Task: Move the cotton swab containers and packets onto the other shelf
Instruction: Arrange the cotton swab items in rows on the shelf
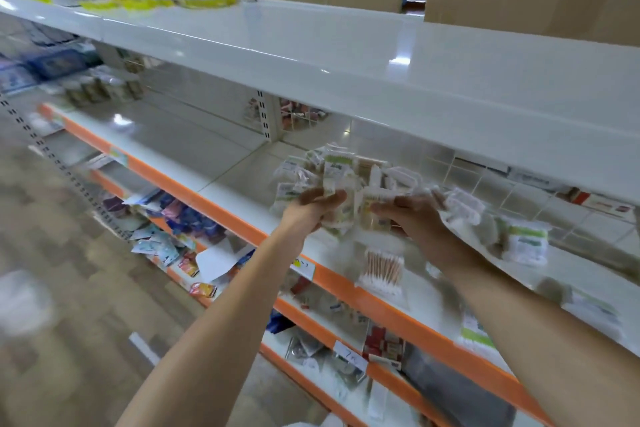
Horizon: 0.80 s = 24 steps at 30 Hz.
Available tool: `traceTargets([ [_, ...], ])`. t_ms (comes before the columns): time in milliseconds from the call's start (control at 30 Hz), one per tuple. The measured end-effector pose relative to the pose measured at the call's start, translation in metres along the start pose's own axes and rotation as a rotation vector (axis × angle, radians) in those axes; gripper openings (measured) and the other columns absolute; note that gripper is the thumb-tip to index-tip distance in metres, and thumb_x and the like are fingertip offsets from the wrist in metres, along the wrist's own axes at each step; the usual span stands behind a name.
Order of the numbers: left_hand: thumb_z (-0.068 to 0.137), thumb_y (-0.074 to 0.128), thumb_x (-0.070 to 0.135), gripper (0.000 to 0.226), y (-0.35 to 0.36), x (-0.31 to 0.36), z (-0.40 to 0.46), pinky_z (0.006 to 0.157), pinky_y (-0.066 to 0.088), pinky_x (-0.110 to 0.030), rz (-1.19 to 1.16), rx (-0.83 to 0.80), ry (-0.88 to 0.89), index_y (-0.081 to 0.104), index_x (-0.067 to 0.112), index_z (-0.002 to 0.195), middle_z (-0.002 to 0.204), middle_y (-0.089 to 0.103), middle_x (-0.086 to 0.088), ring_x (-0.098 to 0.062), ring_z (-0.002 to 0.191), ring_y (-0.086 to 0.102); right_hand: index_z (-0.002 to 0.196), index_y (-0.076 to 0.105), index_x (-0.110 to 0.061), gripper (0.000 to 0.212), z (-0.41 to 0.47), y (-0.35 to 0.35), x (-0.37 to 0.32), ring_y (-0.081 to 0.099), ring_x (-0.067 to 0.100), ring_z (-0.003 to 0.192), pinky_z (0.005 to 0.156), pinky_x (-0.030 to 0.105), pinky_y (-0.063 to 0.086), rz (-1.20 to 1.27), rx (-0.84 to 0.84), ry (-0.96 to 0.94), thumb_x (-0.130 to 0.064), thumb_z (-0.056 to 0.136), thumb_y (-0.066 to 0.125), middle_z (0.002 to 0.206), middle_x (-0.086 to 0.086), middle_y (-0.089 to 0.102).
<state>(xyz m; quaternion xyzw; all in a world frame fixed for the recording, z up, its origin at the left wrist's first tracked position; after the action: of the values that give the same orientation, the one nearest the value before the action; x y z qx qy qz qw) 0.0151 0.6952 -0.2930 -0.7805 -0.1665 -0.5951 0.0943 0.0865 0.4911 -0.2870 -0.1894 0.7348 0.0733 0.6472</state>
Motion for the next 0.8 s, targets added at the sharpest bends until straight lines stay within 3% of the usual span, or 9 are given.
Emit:
traceTargets([
  [167,0.062,0.085,0.056,0.071,-0.042,-0.005,-0.018,0.102,0.05,-0.038,0.017,0.078,0.01,0.064,0.026,0.123,0.115,0.072,0.005,-0.017,0.109,0.065,0.086,0.077,-0.016,0.012,0.004,0.036,-0.001,0.065,0.008,0.071,0.069,0.026,0.045,0.034,-0.085,0.016,-0.022,0.078,0.084,0.073,-0.004,0.074],
  [267,0.069,0.082,0.059,0.063,-0.066,-0.005,-0.027,0.102,0.049,-0.038,0.015,0.122,0.012,0.066,0.028,0.121,0.119,0.071,0.007,-0.017,0.113,0.065,0.077,0.074,-0.02,0.01,0.011,0.061,-0.008,0.065,0.003,0.062,0.061,0.019,0.047,-0.001,-0.104,0.0,-0.023,0.078,0.084,0.065,-0.007,0.071],
  [367,0.067,0.083,0.057,0.058,-0.09,-0.003,-0.034,0.099,0.05,-0.037,-0.009,0.159,0.019,0.07,0.027,0.114,0.112,0.074,0.005,-0.02,0.108,0.068,0.087,0.077,-0.017,0.008,0.016,0.088,-0.013,0.065,-0.001,0.057,0.051,0.012,0.046,-0.009,-0.158,-0.034,-0.019,0.08,0.082,0.066,-0.007,0.072],
  [433,0.067,0.085,0.053,0.054,-0.106,-0.001,-0.038,0.093,0.052,-0.037,-0.032,0.192,0.03,0.071,0.024,0.11,0.103,0.076,0.002,-0.024,0.097,0.07,0.094,0.079,-0.016,0.015,0.019,0.109,-0.017,0.066,-0.002,0.059,0.051,0.011,0.045,-0.03,-0.205,-0.061,-0.022,0.08,0.082,0.071,-0.007,0.075],
  [633,0.07,0.085,0.043,0.054,-0.166,0.005,-0.045,0.097,0.054,-0.045,-0.077,0.269,0.064,0.068,0.019,0.115,0.106,0.076,-0.006,-0.027,0.1,0.073,0.093,0.077,-0.018,0.023,0.032,0.18,-0.033,0.069,0.001,0.068,0.056,0.01,0.046,-0.056,-0.29,-0.08,-0.032,0.077,0.084,0.079,-0.007,0.077],
  [733,0.078,0.082,0.037,0.048,-0.201,0.011,-0.047,0.093,0.056,-0.044,-0.084,0.285,0.078,0.067,0.014,0.119,0.112,0.074,-0.014,-0.03,0.101,0.072,0.099,0.074,-0.018,0.024,0.04,0.218,-0.039,0.07,0.004,0.078,0.06,0.011,0.048,-0.008,-0.319,-0.061,-0.026,0.078,0.084,0.088,-0.006,0.076],
  [800,0.083,0.078,0.035,0.043,-0.224,0.016,-0.049,0.093,0.055,-0.046,-0.069,0.296,0.081,0.067,0.014,0.118,0.111,0.074,-0.014,-0.031,0.101,0.072,0.099,0.073,-0.017,0.023,0.045,0.245,-0.043,0.069,-0.001,0.072,0.057,0.009,0.047,0.015,-0.34,-0.058,-0.021,0.079,0.084,0.088,-0.006,0.075],
])
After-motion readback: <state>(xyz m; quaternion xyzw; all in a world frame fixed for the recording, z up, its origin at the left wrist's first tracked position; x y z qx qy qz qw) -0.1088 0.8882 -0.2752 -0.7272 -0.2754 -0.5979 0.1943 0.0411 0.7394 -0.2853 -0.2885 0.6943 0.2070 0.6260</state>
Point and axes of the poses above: each hand's wrist, its own z-axis towards the middle knuckle, its own y-axis out of the palm, x = y × z, the point moved 1 cm from there along z, towards the middle knuckle
